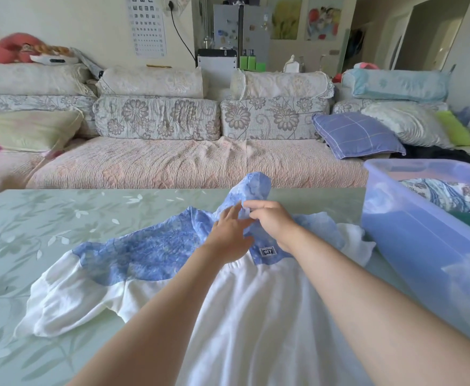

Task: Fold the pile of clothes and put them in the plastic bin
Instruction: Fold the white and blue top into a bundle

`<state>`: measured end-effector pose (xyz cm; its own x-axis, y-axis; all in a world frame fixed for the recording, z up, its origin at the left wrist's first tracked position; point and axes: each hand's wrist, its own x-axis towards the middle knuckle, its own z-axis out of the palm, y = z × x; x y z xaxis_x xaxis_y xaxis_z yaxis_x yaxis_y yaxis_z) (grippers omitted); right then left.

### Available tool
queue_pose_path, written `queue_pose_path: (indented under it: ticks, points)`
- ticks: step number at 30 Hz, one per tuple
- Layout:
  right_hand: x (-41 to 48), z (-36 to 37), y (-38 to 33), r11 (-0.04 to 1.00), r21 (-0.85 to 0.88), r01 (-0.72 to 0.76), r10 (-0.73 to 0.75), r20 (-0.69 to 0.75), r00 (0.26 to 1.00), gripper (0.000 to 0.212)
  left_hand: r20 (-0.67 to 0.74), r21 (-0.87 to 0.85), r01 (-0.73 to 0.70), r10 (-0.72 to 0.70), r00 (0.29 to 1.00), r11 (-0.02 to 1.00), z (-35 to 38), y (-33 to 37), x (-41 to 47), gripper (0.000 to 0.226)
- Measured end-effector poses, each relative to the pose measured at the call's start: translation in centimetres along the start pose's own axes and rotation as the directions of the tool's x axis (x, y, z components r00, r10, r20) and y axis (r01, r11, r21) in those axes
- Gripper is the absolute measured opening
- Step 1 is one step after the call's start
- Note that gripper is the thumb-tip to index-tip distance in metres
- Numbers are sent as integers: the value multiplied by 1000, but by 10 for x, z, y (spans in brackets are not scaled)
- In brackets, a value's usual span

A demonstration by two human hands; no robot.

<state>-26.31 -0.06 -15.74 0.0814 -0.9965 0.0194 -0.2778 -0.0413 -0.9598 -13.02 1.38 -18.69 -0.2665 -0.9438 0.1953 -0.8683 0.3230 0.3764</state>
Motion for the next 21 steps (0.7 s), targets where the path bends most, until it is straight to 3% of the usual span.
queue_pose_path:
  ticks: [4, 7, 10, 11, 13, 16, 18, 21]
  points:
    - [-5, -11, -16, 991, 97, 88, -81, -74, 994, 47, -283, -207, 15, -75, 956, 978, -16, 5, 4, 28]
    - [-17, -18, -14, 948, -272, 165, -215, -165, 963, 74, -385, -293, 4, -121, 915, 956, -38, 13, -5, 26]
    - [-31, -22, -11, 704, -690, 168, -353, -134, 926, 100, -305, -319, 23, -125, 944, 947, -55, 14, -24, 48]
    - [-35, -22, -11, 638, -754, 158, -347, -99, 933, 98, -262, -311, 29, -115, 958, 950, -59, 11, -32, 61]
    - [-44, -25, -10, 523, -835, 171, -322, -8, 947, 68, -183, -295, 53, -111, 977, 954, -67, 4, -49, 72]
    - [-66, -28, -9, 395, -882, 257, -324, 128, 937, 12, -108, -230, 68, -95, 990, 971, -75, -6, -78, 54]
    - [-81, -26, -7, 385, -862, 330, -278, 233, 932, 29, -53, -123, 84, -91, 994, 989, -68, -12, -101, 49]
    - [-99, -19, -5, 352, -835, 423, -226, 363, 904, 20, 170, 64, 109, -119, 978, 992, -55, -22, -130, 50]
